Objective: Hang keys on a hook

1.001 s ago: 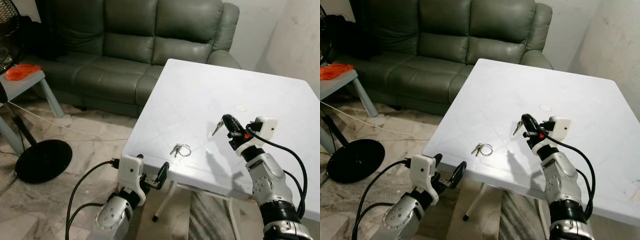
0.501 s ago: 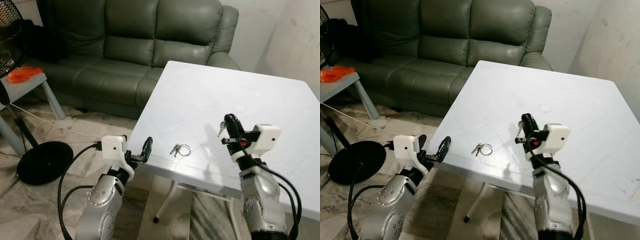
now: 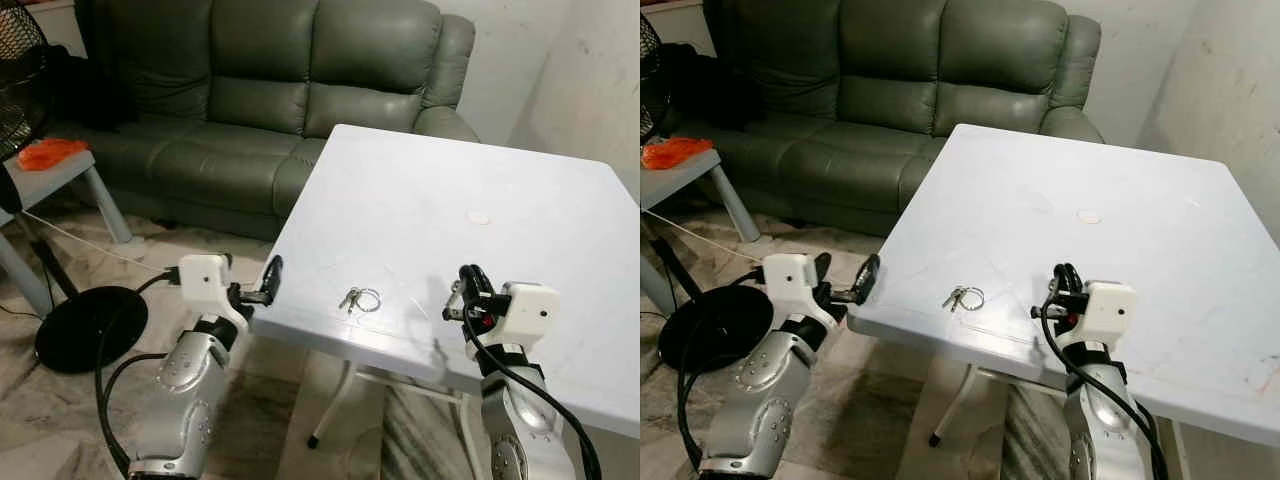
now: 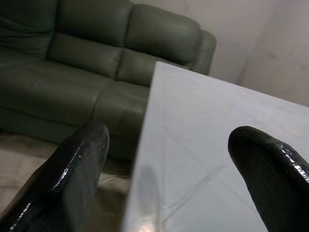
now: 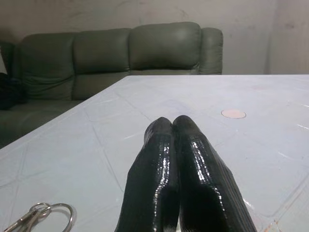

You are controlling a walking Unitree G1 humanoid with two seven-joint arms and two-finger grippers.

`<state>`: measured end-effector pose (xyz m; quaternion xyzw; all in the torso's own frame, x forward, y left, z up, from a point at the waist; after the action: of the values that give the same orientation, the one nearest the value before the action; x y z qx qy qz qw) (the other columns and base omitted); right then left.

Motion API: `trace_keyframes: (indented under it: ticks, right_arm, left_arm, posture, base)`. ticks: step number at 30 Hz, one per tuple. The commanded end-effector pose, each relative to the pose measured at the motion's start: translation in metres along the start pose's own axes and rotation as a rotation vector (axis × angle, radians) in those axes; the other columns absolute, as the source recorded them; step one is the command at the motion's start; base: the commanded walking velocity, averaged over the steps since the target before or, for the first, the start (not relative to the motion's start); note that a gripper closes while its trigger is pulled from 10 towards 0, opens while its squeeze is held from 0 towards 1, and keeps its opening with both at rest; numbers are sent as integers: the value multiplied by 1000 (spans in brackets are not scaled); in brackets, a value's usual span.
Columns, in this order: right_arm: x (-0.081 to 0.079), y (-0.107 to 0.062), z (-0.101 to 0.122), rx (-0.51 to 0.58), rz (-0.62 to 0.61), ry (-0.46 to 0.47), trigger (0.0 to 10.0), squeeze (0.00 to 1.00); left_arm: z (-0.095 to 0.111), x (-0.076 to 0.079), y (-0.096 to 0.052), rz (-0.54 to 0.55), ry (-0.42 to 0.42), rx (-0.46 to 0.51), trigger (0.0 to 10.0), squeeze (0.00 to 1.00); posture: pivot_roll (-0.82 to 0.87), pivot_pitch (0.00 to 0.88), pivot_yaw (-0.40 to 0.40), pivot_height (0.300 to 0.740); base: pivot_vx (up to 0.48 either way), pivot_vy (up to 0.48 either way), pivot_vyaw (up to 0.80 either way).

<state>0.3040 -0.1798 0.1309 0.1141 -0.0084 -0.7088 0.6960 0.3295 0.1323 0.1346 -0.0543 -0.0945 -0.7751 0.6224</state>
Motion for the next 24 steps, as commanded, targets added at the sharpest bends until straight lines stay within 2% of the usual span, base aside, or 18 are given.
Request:
trace_keyframes:
  ticks: [1, 7, 14, 17, 24]
  right_arm:
    - [-4, -2, 1, 3, -13, -27, 10000, 0]
    - [-14, -1, -8, -41, -2, -50, 10000, 0]
    - [-16, 1, -10, -53, -9, -59, 10000, 0]
    - [-17, 2, -10, -59, -11, -61, 10000, 0]
    - [-15, 2, -12, -79, -22, -57, 10000, 0]
  left_arm:
    - [0, -6, 1, 14, -6, -2, 10000, 0]
    - [0, -13, 5, 40, -5, -5, 10000, 0]
    - [-1, -9, 9, 21, -10, -11, 10000, 0]
    - [-2, -9, 10, 20, -16, -14, 10000, 0]
    - [-3, -7, 13, 15, -25, -20, 10000, 0]
  posture:
    - [31, 0, -21, 740]
    - [27, 0, -6, 740]
    - [22, 0, -3, 740]
    - [19, 0, -2, 740]
    - [12, 0, -1, 740]
  base:
    - [0, 0, 0]
    - [0, 0, 0]
    - [0, 0, 0]
    - [0, 395, -181]
    - [0, 480, -800]
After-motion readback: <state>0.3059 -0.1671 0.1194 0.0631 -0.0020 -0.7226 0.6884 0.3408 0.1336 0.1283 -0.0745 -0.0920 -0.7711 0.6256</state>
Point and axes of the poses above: a point about 5 cm out from each wrist's last joint towards the gripper, its own y axis pointing out of the wrist towards the gripper, its own z axis along the axis of the wrist's last joint, x = y × z, the point moved 3 cm from there along y, pointing out of the wrist towards the gripper, and after that the axes turned 2 degrees about y, right-handed, at the moved point
